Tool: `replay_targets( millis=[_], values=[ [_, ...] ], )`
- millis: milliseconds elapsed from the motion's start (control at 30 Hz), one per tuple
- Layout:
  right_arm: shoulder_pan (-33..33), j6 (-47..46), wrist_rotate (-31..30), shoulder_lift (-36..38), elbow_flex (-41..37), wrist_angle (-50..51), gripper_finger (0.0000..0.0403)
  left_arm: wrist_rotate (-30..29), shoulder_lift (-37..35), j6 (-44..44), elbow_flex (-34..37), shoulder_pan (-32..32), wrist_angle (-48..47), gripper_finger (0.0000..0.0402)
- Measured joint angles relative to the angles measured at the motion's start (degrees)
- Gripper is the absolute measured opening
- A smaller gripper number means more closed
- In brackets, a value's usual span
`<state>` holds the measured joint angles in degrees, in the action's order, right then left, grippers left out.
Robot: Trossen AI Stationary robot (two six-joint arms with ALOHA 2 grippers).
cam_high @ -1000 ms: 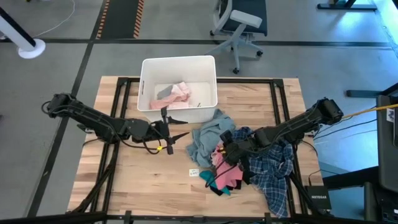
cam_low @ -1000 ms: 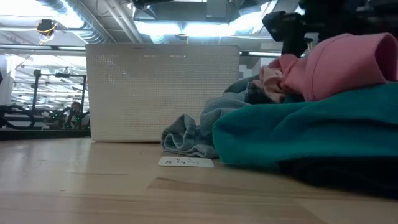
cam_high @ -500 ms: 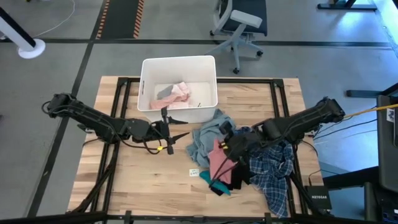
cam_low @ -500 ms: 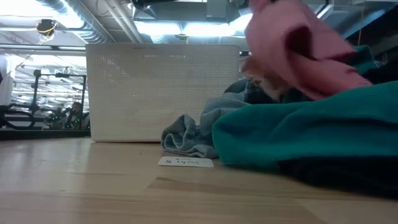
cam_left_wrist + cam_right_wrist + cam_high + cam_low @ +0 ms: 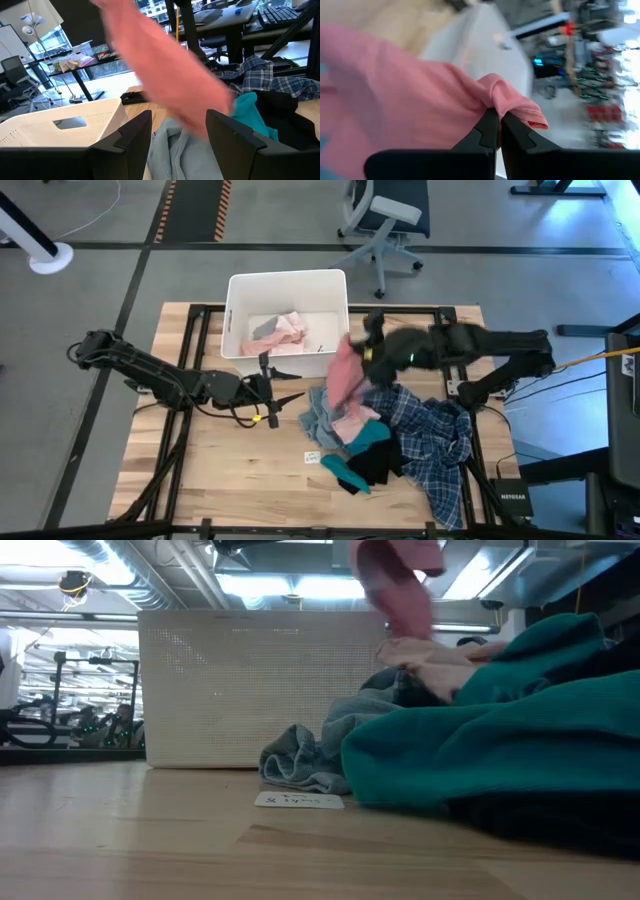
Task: Sort clothes
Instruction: Put the pink underwear into the white bin
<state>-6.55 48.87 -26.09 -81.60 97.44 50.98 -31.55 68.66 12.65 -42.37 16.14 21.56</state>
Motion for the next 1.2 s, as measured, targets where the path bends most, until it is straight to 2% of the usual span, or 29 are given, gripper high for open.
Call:
replay_targets(
  millis=[167, 267, 500, 667, 1033, 1200],
  values=[
    [7.4, 8.0, 0.6, 0.0, 2.9, -10.0, 0.0018, 0.0, 0.0, 0.9, 0.0, 0.0, 0.1, 0.0182],
    [12.3, 11.5, 3.1, -0.1, 3.1, -17.3, 0.0018, 0.0, 0.0, 0.9, 0.0, 0.0, 0.1, 0.0182],
    [21.5, 12.1, 12.1, -2.8, 3.1, -30.5, 0.0018, 0.0, 0.0, 0.9, 0.0, 0.0, 0.0, 0.0182],
    [24.4, 11.6, 17.5, -6.2, 3.1, -37.9, 0.0019, 0.0, 0.0, 0.9, 0.0, 0.0, 0.0, 0.0182],
    [24.2, 11.6, 17.9, -15.6, 3.1, -38.0, 0.0021, 0.0, 0.0, 2.4, 0.0, -0.1, -0.5, 0.0182],
    [24.2, 8.4, 14.7, -16.9, 3.0, -32.8, 0.0064, 0.0, 0.0, 2.4, 0.0, -0.3, -1.4, 0.0182]
  ],
)
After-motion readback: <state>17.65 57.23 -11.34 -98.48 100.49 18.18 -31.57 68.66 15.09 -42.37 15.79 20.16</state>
